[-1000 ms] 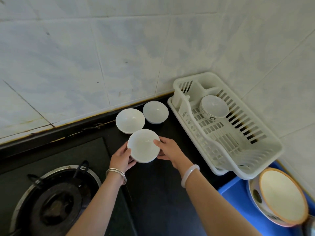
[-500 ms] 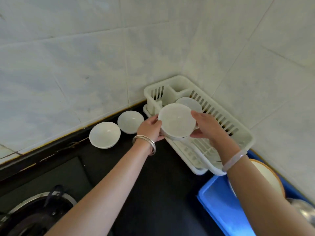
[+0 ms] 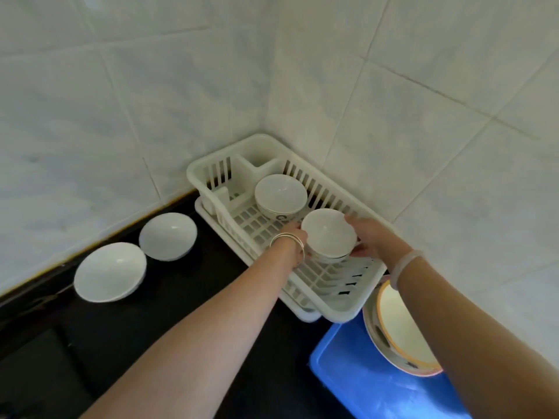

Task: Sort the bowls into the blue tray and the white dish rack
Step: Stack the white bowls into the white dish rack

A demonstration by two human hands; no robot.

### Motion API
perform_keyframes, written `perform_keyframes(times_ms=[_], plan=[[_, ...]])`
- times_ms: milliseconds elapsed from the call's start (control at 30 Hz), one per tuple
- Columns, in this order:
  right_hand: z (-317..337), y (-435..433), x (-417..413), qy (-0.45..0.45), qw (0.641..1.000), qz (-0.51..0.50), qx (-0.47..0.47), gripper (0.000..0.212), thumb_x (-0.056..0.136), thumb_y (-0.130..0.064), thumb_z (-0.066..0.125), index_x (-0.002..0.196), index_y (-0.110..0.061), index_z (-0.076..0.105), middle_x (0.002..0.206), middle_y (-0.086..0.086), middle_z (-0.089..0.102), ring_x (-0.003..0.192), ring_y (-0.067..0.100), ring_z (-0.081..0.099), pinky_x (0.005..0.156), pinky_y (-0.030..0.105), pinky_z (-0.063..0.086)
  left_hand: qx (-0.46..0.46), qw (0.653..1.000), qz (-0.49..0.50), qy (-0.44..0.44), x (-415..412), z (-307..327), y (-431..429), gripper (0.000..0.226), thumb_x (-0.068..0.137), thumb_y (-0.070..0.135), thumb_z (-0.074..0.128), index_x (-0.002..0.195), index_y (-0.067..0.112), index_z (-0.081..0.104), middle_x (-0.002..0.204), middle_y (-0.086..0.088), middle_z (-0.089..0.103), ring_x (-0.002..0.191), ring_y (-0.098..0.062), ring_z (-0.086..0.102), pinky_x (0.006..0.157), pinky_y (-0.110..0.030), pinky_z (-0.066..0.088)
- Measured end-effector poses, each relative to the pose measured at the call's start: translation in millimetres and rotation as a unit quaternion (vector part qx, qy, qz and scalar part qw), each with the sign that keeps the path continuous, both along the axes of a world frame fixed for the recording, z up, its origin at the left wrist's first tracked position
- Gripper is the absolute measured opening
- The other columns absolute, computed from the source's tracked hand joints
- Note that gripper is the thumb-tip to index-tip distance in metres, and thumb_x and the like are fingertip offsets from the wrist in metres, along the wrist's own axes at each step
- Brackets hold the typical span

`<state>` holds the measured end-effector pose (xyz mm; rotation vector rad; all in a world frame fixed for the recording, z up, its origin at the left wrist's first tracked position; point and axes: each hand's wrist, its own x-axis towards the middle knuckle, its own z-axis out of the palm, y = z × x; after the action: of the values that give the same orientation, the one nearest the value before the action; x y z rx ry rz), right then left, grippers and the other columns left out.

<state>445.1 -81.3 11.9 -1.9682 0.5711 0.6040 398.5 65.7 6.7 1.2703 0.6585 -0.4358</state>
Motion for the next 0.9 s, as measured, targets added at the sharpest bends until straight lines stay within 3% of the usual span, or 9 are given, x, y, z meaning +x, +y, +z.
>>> perform_keyframes(times_ms=[133,300,400,500,633,833,900], plan=[[-10.1,-3.4,10.6,0.01,1.0,-0.006,-0.007,0.059,0.092,-0.048,0.051,0.138,-0.013,0.039,0.138,0.016,0.045,0.117,0.038,0.051,0.091,0.048,0.051,0.013,1.0,-0.019,0.016,13.2,-15.7,-9.1,0.05,0.088,-0.012,0.034,0.129,0.011,0.05,0.136,-0.018,0.048,0.106,-0.035,0.049,0.082,-0.042,0.046],[-18.2,-4.1,19.5,0.039,0.999,-0.025,0.014,0.064,0.091,-0.045,0.054,0.143,-0.013,0.033,0.147,0.015,0.037,0.128,0.039,0.043,0.099,0.051,0.045,0.025,0.999,-0.039,0.007,17.3,-22.5,-14.5,0.049,0.09,-0.01,0.033,0.133,0.009,0.045,0.137,-0.02,0.045,0.099,-0.033,0.048,0.083,-0.041,0.046],[-22.4,-2.1,22.3,0.033,0.999,-0.025,0.011,0.061,0.093,-0.038,0.053,0.143,-0.01,0.033,0.146,0.016,0.039,0.127,0.039,0.044,0.1,0.05,0.045,0.025,0.999,-0.031,0.011,17.6,-25.8,-15.9,0.049,0.09,-0.009,0.033,0.134,0.009,0.043,0.14,-0.019,0.042,0.118,-0.042,0.048,0.088,-0.047,0.046],[-24.4,-0.3,24.4,0.0,0.999,-0.002,-0.04,0.057,0.096,-0.032,0.047,0.144,-0.006,0.031,0.145,0.018,0.042,0.125,0.037,0.046,0.102,0.05,0.043,0.034,0.999,-0.035,0.009,18.7,-26.7,-16.2,0.047,0.091,-0.007,0.034,0.134,0.008,0.042,0.138,-0.021,0.044,0.121,-0.043,0.047,0.088,-0.047,0.047],[-23.9,0.6,25.2,-0.008,0.999,-0.011,-0.033,0.056,0.095,-0.03,0.049,0.143,-0.005,0.033,0.143,0.018,0.044,0.125,0.037,0.046,0.103,0.049,0.042,0.044,0.998,-0.05,-0.001,20.1,-28.5,-15.0,0.047,0.09,-0.007,0.035,0.134,0.008,0.044,0.137,-0.02,0.046,0.113,-0.039,0.051,0.084,-0.045,0.048],[-18.5,1.3,15.6,-0.032,0.995,0.031,-0.093,0.05,0.095,-0.027,0.047,0.138,-0.003,0.039,0.131,0.019,0.052,0.114,0.037,0.053,0.098,0.049,0.046,0.082,0.996,-0.044,-0.017,22.0,-33.2,-13.3,0.045,0.087,-0.009,0.037,0.126,0.007,0.054,0.126,-0.02,0.055,0.094,-0.036,0.054,0.075,-0.04,0.051],[-15.2,0.4,12.2,-0.04,0.994,0.03,-0.095,0.049,0.095,-0.026,0.046,0.138,-0.002,0.04,0.13,0.02,0.053,0.113,0.038,0.053,0.098,0.05,0.046,0.104,0.993,-0.05,-0.023,21.6,-33.9,-11.0,0.044,0.086,-0.009,0.039,0.123,0.005,0.057,0.119,-0.02,0.059,0.091,-0.036,0.056,0.08,-0.044,0.053]])
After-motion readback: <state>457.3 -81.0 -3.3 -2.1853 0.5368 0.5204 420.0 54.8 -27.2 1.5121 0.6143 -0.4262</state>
